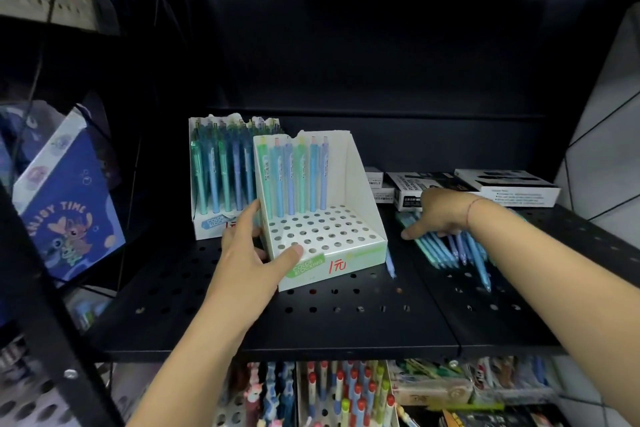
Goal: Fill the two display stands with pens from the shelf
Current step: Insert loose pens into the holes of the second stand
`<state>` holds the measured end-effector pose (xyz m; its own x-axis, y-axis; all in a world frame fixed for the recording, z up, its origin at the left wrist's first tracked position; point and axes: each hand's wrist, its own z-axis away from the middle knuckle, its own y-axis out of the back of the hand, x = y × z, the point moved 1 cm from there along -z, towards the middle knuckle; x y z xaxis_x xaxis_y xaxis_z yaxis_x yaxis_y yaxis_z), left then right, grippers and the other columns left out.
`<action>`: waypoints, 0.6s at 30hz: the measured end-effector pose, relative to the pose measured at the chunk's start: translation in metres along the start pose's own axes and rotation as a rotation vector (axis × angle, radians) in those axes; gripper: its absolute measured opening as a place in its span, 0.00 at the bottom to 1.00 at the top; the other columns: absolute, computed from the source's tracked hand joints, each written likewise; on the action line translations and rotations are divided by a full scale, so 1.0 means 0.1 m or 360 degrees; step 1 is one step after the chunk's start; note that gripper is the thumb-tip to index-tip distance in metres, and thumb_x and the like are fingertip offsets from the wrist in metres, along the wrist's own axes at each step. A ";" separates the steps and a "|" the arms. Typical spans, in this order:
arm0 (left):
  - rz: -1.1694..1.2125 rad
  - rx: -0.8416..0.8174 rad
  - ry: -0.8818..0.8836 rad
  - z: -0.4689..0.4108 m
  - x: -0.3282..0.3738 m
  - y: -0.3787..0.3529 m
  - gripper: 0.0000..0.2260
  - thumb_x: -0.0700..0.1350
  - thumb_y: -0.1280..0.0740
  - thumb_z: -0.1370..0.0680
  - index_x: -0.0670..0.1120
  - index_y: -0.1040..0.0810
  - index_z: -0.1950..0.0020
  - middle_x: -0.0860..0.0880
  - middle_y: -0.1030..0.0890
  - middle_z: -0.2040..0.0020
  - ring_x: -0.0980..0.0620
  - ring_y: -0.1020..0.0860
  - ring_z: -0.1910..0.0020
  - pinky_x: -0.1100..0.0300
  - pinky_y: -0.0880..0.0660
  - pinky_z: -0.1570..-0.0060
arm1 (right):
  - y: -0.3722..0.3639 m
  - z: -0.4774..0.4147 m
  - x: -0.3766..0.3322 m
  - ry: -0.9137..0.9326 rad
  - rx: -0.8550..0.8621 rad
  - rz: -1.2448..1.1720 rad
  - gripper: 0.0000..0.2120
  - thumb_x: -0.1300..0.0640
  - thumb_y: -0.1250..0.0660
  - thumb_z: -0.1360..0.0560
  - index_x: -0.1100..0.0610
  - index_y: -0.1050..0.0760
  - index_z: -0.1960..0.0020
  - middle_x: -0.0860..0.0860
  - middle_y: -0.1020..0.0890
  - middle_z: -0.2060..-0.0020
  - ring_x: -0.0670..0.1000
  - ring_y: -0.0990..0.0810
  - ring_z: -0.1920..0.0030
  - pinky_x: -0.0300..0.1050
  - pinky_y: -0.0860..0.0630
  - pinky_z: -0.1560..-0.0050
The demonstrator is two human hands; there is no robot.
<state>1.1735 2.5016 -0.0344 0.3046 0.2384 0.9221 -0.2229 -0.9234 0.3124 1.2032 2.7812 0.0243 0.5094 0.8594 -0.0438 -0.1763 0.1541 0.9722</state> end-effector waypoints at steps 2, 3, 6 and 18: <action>0.0002 -0.0001 -0.0002 0.00 0.00 0.00 0.37 0.49 0.29 0.25 0.63 0.47 0.25 0.54 0.34 0.36 0.57 0.26 0.53 0.65 0.29 0.60 | -0.01 0.00 0.04 0.0064 -0.0074 -0.0036 0.21 0.44 0.27 0.30 0.61 0.28 0.60 0.52 0.23 0.69 0.49 0.28 0.71 0.40 0.29 0.69; 0.0002 -0.0001 -0.0003 0.00 0.00 0.00 0.37 0.49 0.29 0.25 0.63 0.47 0.25 0.54 0.34 0.36 0.57 0.25 0.53 0.65 0.29 0.60 | -0.01 0.00 0.05 0.0086 -0.0099 -0.0069 0.21 0.45 0.26 0.30 0.62 0.26 0.57 0.52 0.23 0.67 0.49 0.27 0.70 0.39 0.28 0.68; 0.0001 0.0000 -0.0005 -0.01 -0.01 0.00 0.37 0.49 0.29 0.26 0.62 0.47 0.24 0.54 0.33 0.36 0.57 0.25 0.52 0.64 0.29 0.59 | 0.00 -0.03 0.06 0.0104 -0.0169 -0.0069 0.23 0.45 0.25 0.31 0.63 0.24 0.50 0.53 0.22 0.64 0.52 0.24 0.63 0.42 0.25 0.61; -0.0008 0.0010 -0.0016 0.00 -0.01 0.00 0.37 0.50 0.29 0.26 0.63 0.47 0.24 0.53 0.33 0.35 0.55 0.25 0.50 0.62 0.28 0.57 | 0.03 -0.05 -0.03 0.0067 -0.0367 -0.0278 0.19 0.55 0.25 0.30 0.64 0.29 0.47 0.52 0.32 0.74 0.46 0.36 0.76 0.35 0.35 0.79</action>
<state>1.1731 2.5014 -0.0353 0.3148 0.2403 0.9182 -0.2156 -0.9240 0.3158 1.1967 2.7822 0.0262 0.5145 0.8288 -0.2199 -0.2781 0.4038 0.8715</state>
